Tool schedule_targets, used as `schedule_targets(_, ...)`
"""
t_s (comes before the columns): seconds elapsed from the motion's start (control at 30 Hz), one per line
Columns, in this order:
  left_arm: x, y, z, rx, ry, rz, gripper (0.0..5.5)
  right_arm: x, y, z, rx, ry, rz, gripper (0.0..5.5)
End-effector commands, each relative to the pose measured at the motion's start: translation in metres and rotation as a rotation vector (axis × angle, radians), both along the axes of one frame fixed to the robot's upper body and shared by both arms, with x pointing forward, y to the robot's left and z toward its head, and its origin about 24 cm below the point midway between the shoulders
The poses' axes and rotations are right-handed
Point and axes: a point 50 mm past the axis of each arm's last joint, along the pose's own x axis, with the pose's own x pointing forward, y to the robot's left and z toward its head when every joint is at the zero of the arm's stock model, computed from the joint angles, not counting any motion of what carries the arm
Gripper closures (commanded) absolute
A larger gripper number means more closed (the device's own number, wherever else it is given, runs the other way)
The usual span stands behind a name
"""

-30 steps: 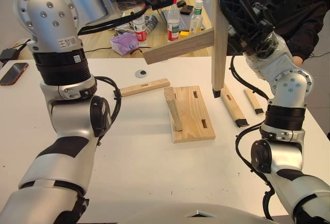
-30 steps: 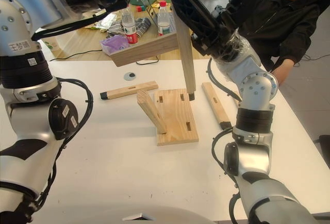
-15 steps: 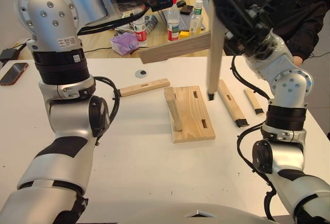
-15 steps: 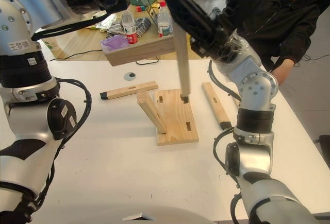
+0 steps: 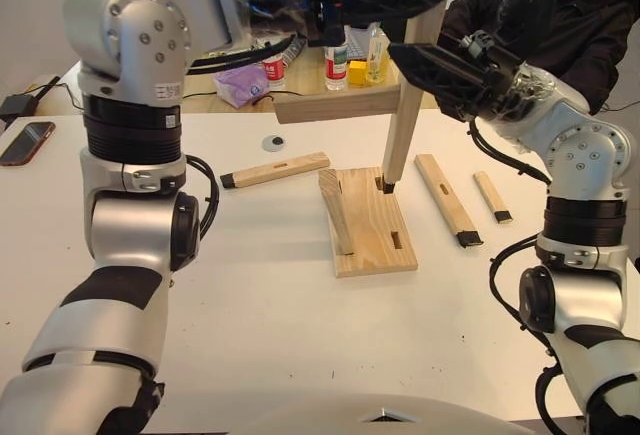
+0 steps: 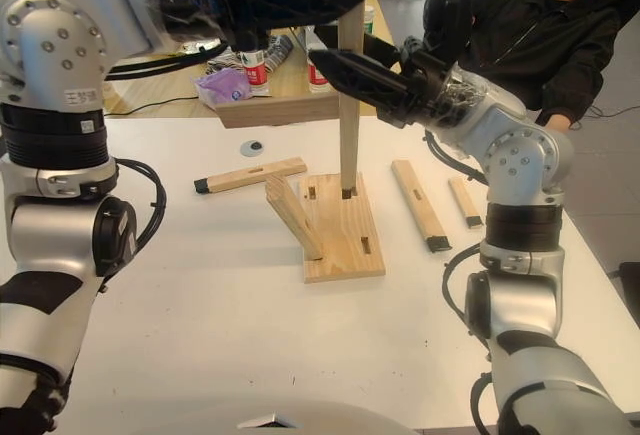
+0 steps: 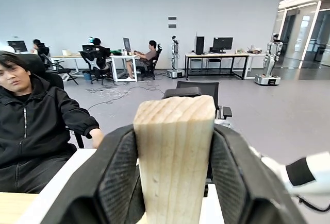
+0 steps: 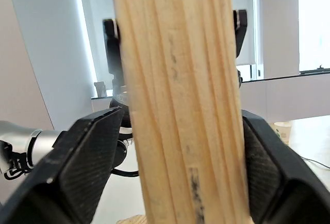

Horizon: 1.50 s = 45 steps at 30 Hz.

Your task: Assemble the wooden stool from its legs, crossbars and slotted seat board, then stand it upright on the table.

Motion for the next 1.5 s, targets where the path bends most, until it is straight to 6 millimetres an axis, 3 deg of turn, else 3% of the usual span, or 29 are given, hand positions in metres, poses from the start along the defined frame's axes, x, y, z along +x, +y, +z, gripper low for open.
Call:
schedule_targets(0.03,0.011,0.008,-0.004,0.075,-0.040,0.076,3.47,-0.003,0.004,0.015,-0.040,-0.065,0.060,2.12)
schedule_targets(0.8,0.011,0.006,-0.011,0.137,-0.072,0.061,3.47,0.013,-0.001,-0.010,-0.291,-0.092,0.002,2.12)
schedule_targets(1.4,0.012,0.007,-0.013,0.159,-0.086,0.054,3.47,0.022,-0.007,-0.026,-0.357,-0.059,-0.023,2.12)
schedule_targets(1.5,0.012,0.007,-0.014,0.158,-0.084,0.051,3.47,0.022,-0.007,-0.028,-0.358,-0.053,-0.018,2.64)
